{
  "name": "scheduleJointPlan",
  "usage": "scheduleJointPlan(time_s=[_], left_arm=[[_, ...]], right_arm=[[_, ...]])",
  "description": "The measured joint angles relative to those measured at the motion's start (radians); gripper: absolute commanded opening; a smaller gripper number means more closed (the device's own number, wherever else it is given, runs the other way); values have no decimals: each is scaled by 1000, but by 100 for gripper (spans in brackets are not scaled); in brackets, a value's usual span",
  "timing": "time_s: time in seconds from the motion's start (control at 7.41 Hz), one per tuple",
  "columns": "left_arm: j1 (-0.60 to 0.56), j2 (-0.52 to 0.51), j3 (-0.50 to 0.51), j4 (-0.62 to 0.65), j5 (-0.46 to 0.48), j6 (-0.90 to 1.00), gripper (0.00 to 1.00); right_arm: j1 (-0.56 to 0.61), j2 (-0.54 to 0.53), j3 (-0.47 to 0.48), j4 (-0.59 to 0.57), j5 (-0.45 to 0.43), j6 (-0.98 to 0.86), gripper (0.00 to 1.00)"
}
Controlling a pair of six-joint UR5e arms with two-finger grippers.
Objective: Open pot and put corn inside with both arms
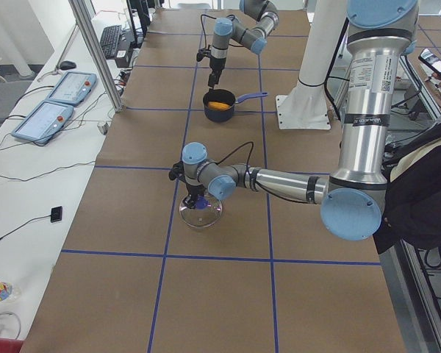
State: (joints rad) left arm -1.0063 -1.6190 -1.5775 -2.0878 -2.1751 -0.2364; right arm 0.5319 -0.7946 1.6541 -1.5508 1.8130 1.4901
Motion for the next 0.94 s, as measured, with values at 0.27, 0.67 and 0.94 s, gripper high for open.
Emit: scheduleJointPlan(time_s=[0.27, 0.67, 0.94], left_arm=[[0, -2, -8, -5, -1, 1, 87], [-49, -2, -46, -8, -62, 6, 95], [-175, -2, -47, -2, -180, 35, 97]], right_arm=[[7, 0, 1, 0, 0, -2, 100], [132, -19, 25, -1, 79, -96, 100], [308, -86, 29, 0, 231, -310, 100]])
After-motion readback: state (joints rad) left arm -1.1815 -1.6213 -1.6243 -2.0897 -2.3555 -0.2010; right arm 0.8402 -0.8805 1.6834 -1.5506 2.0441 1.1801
